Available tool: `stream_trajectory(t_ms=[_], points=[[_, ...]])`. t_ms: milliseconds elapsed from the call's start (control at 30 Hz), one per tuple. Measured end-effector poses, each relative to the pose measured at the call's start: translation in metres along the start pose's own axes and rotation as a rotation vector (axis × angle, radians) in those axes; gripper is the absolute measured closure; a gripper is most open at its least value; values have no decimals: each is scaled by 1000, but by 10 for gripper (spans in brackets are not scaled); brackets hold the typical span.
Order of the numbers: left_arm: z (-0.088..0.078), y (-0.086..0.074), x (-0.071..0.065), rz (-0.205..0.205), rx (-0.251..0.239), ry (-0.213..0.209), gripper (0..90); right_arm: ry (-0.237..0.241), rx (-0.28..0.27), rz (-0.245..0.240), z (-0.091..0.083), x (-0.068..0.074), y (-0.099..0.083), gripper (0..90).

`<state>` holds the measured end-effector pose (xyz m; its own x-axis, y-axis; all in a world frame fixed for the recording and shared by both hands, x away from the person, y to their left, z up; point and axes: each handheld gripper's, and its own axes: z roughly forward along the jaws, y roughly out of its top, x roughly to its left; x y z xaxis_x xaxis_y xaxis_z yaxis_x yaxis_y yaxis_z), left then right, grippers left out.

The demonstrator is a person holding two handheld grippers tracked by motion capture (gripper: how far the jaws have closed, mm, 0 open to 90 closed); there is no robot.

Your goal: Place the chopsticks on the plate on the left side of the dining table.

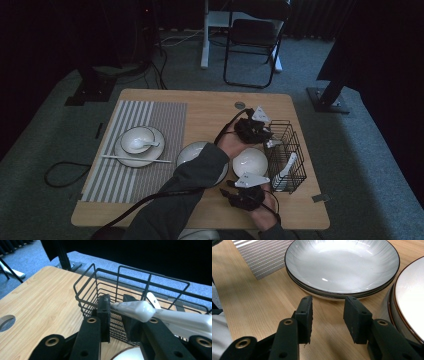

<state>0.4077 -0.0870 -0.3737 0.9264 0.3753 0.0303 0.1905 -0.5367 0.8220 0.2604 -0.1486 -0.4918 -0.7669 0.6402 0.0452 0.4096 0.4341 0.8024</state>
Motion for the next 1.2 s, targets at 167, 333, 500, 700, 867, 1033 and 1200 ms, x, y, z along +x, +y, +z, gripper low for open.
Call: stream_trajectory(t_ms=[167, 333, 500, 700, 867, 1033, 1200], points=[[1, 2, 1, -9, 6, 16, 792, 2, 0, 1, 0, 0, 0, 584], [3, 3, 0, -5, 29, 21, 793, 4, 1, 1, 1, 1, 0, 584], [4, 2, 0, -3, 26, 42, 812, 3, 1, 2, 1, 1, 0, 584], [0, 2, 2, -8, 0, 68, 837, 2, -1, 1, 0, 1, 0, 584], [-6, 2, 3, 7, -12, 63, 839, 6, -2, -3, 1, 2, -1, 583], [-15, 2, 4, 13, -34, 50, 839, 6, -4, -6, 0, 2, -1, 583], [-28, 0, 9, 7, -70, 23, 840, 7, -2, -6, 1, 2, -1, 584]])
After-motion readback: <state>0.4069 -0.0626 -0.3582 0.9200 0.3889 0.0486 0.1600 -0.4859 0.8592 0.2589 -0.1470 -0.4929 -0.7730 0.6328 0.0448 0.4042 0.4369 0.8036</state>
